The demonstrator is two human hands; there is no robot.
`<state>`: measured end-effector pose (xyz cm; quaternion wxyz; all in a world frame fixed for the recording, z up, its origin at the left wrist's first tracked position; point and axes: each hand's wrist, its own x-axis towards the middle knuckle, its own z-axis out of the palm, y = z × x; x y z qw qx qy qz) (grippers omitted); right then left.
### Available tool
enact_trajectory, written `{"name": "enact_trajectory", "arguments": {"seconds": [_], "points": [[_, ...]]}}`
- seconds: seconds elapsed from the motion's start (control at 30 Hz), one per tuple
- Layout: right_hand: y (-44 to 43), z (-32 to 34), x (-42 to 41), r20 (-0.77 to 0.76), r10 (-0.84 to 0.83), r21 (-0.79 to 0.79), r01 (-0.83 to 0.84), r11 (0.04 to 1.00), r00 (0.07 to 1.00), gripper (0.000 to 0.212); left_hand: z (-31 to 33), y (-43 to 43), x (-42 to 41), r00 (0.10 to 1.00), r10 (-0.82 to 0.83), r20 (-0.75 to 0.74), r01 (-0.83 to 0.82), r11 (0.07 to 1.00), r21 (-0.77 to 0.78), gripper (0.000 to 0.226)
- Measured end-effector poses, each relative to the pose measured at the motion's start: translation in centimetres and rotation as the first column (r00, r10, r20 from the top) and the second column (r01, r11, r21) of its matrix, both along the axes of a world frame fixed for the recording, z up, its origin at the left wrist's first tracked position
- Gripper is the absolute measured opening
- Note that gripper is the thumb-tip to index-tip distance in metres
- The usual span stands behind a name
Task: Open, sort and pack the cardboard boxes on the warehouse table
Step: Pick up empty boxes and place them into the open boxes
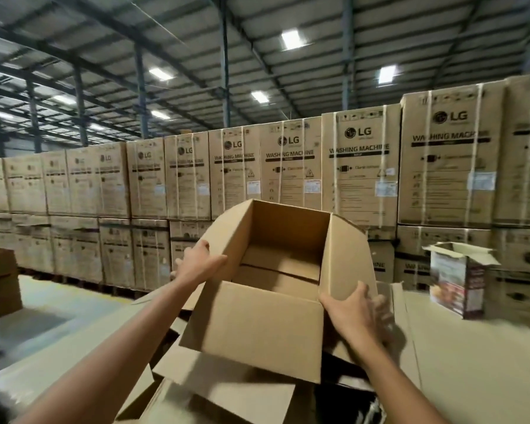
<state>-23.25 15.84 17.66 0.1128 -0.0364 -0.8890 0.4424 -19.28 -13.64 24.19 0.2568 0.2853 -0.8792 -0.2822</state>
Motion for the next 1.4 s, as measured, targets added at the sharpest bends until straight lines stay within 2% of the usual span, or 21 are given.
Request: {"name": "enact_trajectory", "arguments": {"seconds": [0.13, 0.3, 0.5, 0.67, 0.8, 0.9, 1.0, 1.1, 1.3, 1.4], "points": [[-0.4, -0.5, -1.4, -0.002, -0.004, 0.029, 0.004, 1.000, 1.000, 0.099, 0.5, -1.0, -1.0, 0.997, -0.078, 0.009, 0.078, 0.996, 0.042, 0.076], [-0.7, -0.1, -1.6, -0.036, -0.044, -0.007, 0.044, 0.999, 0.998, 0.091, 0.8, -1.8, -2.9, 0.981, -0.193, 0.003, 0.190, 0.972, 0.137, 0.063], [-1.0, 2.2, -0.4, -0.148, -0.166, 0.068, 0.178, 0.982, 0.975, 0.076, 2.3, -3.6, -4.9, 0.938, -0.323, 0.122, 0.317, 0.946, 0.068, 0.052], [-2.2, 3.6, 1.0, -0.187, -0.219, 0.204, 0.256, 0.945, 0.958, 0.068, 0.6, -5.5, -6.5, 0.854, -0.420, 0.307, 0.395, 0.907, 0.143, 0.086], [-3.5, 1.6, 2.3, -0.066, -0.169, 0.169, 0.178, 0.970, 0.983, 0.079, -1.4, -6.4, -7.2, 0.818, -0.360, 0.448, 0.381, 0.924, 0.048, 0.087], [-4.1, 1.1, 3.7, -0.078, -0.217, 0.245, 0.230, 0.942, 0.973, 0.079, -1.8, -6.9, -7.5, 0.792, -0.347, 0.502, 0.409, 0.912, -0.014, 0.091], [-4.4, 2.9, 4.8, -0.111, -0.287, 0.331, 0.307, 0.892, 0.952, 0.068, -0.9, -7.6, -7.1, 0.763, -0.378, 0.523, 0.460, 0.888, -0.029, 0.083], [-5.0, 4.1, 5.1, -0.108, -0.296, 0.418, 0.314, 0.853, 0.949, 0.069, -0.7, -8.3, -6.7, 0.749, -0.377, 0.545, 0.505, 0.857, -0.102, 0.078], [-6.4, 2.5, 5.0, 0.050, -0.307, 0.521, 0.237, 0.820, 0.951, 0.057, -4.5, -9.0, -6.0, 0.683, -0.321, 0.656, 0.531, 0.835, -0.145, 0.079], [-6.3, 0.8, 4.6, 0.142, -0.302, 0.545, 0.181, 0.819, 0.943, 0.068, -6.6, -8.5, -5.9, 0.728, -0.232, 0.645, 0.496, 0.828, -0.261, 0.085]]}}
